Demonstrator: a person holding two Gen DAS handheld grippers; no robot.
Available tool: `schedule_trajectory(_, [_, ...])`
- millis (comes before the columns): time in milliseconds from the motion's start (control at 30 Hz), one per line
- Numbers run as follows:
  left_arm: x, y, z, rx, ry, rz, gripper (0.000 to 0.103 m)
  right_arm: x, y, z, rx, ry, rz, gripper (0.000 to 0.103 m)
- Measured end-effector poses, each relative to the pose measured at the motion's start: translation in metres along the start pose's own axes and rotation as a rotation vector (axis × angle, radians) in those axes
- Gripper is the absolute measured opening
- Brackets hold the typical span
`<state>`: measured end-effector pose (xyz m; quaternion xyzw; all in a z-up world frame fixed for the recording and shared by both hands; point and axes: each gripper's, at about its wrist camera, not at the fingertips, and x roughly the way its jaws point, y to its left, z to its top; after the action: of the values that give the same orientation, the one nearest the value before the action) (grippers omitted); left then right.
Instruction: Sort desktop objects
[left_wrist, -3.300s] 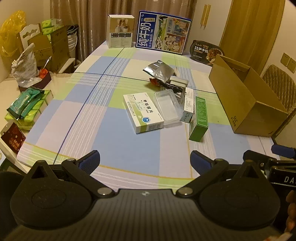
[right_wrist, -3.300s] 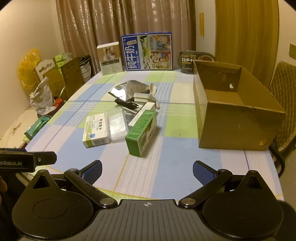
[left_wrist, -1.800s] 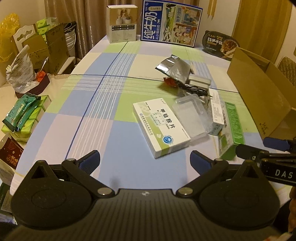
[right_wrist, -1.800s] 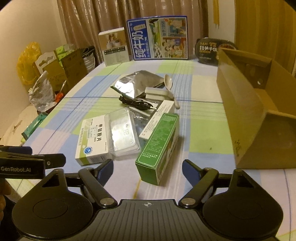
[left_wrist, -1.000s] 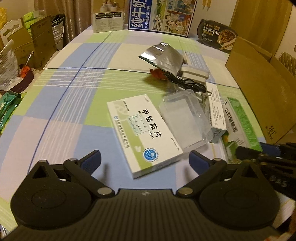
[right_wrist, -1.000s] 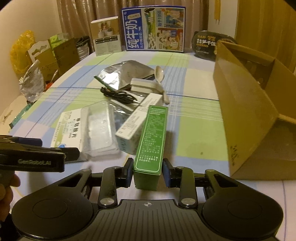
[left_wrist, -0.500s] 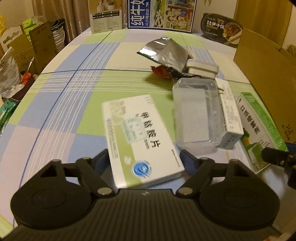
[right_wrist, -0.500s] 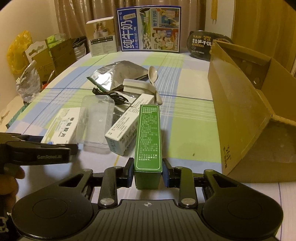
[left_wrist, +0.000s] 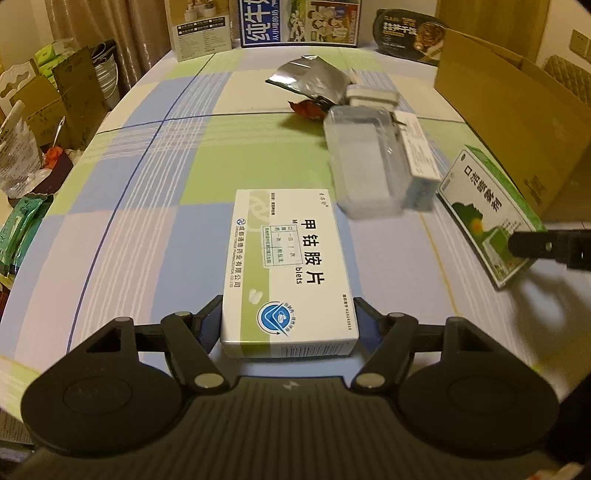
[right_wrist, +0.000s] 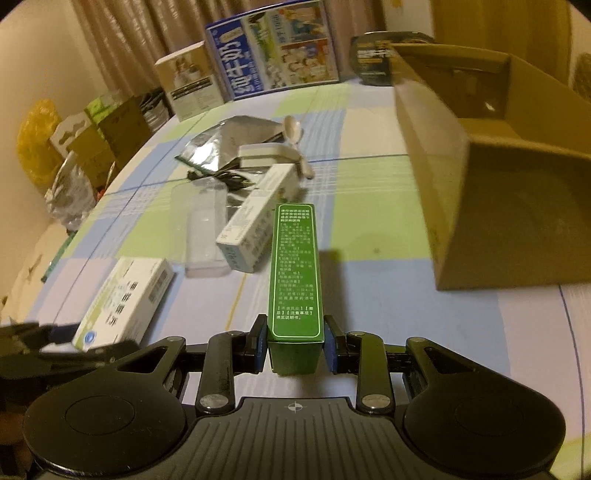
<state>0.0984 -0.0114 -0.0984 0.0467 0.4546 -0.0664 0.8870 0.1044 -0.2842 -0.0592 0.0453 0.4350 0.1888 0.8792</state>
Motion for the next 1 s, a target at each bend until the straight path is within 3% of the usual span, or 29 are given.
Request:
schedule_trajectory(133, [-0.002, 0.000, -0.005, -0.001, 0.010, -0.002, 0.068, -0.006, -0.004, 0.000, 0.003, -0.037, -0.038, 0.046])
schedule_trajectory(267, [-0.005, 0.000, -0.004, 0.002, -0.011, 0.008, 0.068, -0.005, -0.003, 0.000, -0.046, -0.052, -0.061, 0.054])
schedule_trajectory(367, [-0.005, -0.001, -0.001, 0.009, -0.023, 0.013, 0.068, -0.002, 0.005, -0.001, -0.132, -0.077, -0.092, 0.055])
schedule_trajectory(467, [-0.002, -0.001, 0.001, 0.012, -0.026, 0.015, 0.069, 0.002, 0.003, 0.000, -0.110, -0.084, -0.095, 0.055])
schedule_trajectory(667, [0.000, 0.001, 0.003, 0.006, -0.027, 0.012, 0.069, 0.001, -0.013, 0.001, -0.026, -0.106, -0.187, 0.055])
schedule_trajectory(767, [0.002, 0.001, 0.004, 0.006, -0.028, 0.010, 0.069, 0.001, -0.008, -0.001, -0.094, -0.102, -0.165, 0.056])
schedule_trajectory(800, [0.003, 0.001, 0.004, 0.006, -0.030, 0.010, 0.070, 0.002, -0.005, -0.002, -0.122, -0.100, -0.159, 0.057])
schedule_trajectory(867, [0.004, 0.002, 0.004, 0.004, -0.029, 0.009, 0.070, 0.006, 0.000, -0.002, -0.167, -0.093, -0.157, 0.070])
schedule_trajectory(1000, [0.005, 0.001, 0.006, 0.004, -0.030, 0.004, 0.070, 0.019, 0.005, -0.005, -0.232, -0.078, -0.166, 0.072])
